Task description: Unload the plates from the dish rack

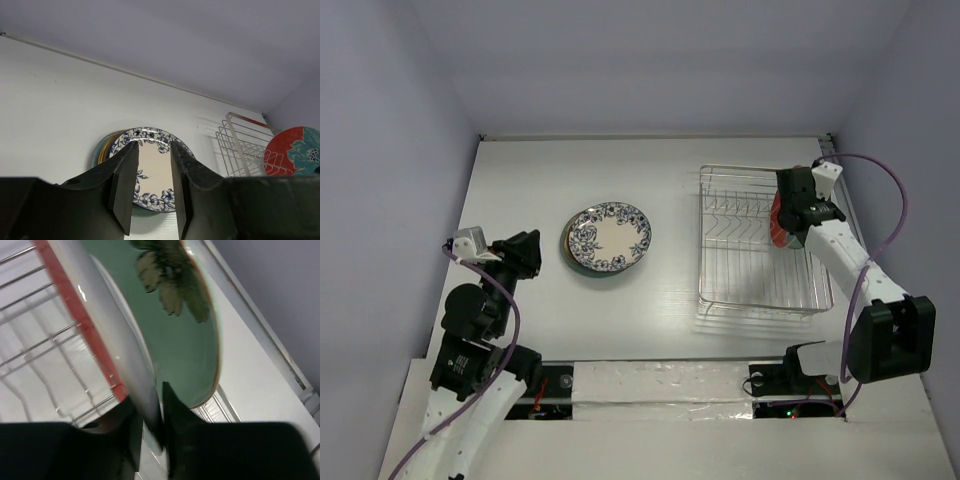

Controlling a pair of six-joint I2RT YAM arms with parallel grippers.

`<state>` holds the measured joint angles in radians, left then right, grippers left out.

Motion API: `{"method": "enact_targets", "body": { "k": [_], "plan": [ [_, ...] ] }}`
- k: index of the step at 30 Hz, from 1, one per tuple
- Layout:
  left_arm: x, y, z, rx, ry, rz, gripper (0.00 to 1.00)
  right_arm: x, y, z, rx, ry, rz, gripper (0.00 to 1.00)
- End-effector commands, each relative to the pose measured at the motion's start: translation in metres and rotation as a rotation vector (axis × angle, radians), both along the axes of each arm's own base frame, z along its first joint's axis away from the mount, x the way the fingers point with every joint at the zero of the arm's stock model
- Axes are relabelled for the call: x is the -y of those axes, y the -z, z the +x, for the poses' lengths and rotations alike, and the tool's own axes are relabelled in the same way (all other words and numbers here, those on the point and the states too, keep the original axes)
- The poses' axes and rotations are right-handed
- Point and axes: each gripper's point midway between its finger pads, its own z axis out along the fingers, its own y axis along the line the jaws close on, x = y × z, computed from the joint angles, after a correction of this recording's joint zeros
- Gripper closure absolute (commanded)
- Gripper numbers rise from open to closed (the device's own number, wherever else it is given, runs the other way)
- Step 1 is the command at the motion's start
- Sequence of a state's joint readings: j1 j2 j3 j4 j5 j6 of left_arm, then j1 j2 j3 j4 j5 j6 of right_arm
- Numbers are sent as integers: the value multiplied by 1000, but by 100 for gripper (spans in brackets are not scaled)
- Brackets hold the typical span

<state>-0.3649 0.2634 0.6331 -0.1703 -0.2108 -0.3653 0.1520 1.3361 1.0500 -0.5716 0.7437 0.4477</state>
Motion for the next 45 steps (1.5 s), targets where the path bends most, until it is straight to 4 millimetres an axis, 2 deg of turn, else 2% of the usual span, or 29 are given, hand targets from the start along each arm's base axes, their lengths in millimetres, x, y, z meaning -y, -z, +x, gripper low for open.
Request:
{"method": "enact_targets", "body": {
  "k": [1,3,4,6,9,13,14,17,18,19,20,21,22,23,24,25,26,28,29,30,32,33,36,37,38,40,42,45],
  "plan": [
    [1,-21,-6,68,14,-24,71,10,-55,1,102,19,-47,85],
    [1,-22,-7,70,15,-27,71,12,-67,-1,110,18,-60,97],
    [1,-21,-7,67,15,-26,71,13,-69,-4,94,14,-71,99],
    [1,-22,-7,70,15,-27,70,14,-78,-5,95,7,-78,100],
    [0,-21,-8,69,15,-26,70,12,-102,-6,123,-15,-89,100],
    [0,-22,-8,73,15,-31,69,7,-144,-11,191,-52,-76,100],
    [0,-21,-8,72,15,-29,69,5,-164,-11,241,-60,-59,100],
    [1,-21,-7,69,15,-29,68,-16,-198,-17,371,-150,37,100],
    [1,-19,-7,66,15,-28,68,-31,-202,-15,403,-222,102,100],
    [1,-19,-7,66,15,-28,68,-51,-220,-16,506,-286,181,100],
    [1,-19,-6,64,15,-29,68,-68,-205,-12,508,-337,245,100],
    [1,-19,-6,65,15,-30,68,-103,-202,-9,531,-473,367,100],
    [1,-20,-6,67,15,-29,68,-126,-216,-1,630,-550,442,100],
    [1,-19,-6,66,15,-28,68,-160,-213,-3,648,-612,561,100],
    [1,-19,-6,64,15,-31,68,-181,-200,-1,637,-647,622,100],
    [1,-19,-6,65,15,-30,68,-199,-211,3,697,-665,695,100],
    [1,-18,-6,63,15,-29,68,-229,-203,6,671,-705,747,100],
    [2,-17,-4,57,15,-28,68,-261,-211,13,732,-755,860,100],
    [2,-15,-3,48,15,-25,68,-283,-215,10,749,-777,958,100],
    [3,-15,-2,45,15,-23,68,-303,-201,18,722,-795,1005,100],
    [3,-13,-1,38,15,-21,68,-331,-202,25,722,-819,1073,100],
    [3,-14,-2,42,15,-22,68,-354,-178,31,656,-818,1074,100],
    [3,-13,-2,42,15,-24,68,-384,-165,37,615,-832,1107,100],
    [3,-13,-1,41,15,-23,68,-395,-146,44,581,-821,1105,100],
    [3,-13,-1,39,15,-23,68,-403,-139,43,565,-816,1126,100],
    [3,-13,-1,40,15,-21,68,-413,-125,46,541,-828,1150,100],
    [3,-12,-1,35,15,-21,68,-420,-98,49,493,-809,1167,100],
    [3,-12,-1,38,15,-22,68,-431,-80,46,465,-814,1212,100]
  ]
}}
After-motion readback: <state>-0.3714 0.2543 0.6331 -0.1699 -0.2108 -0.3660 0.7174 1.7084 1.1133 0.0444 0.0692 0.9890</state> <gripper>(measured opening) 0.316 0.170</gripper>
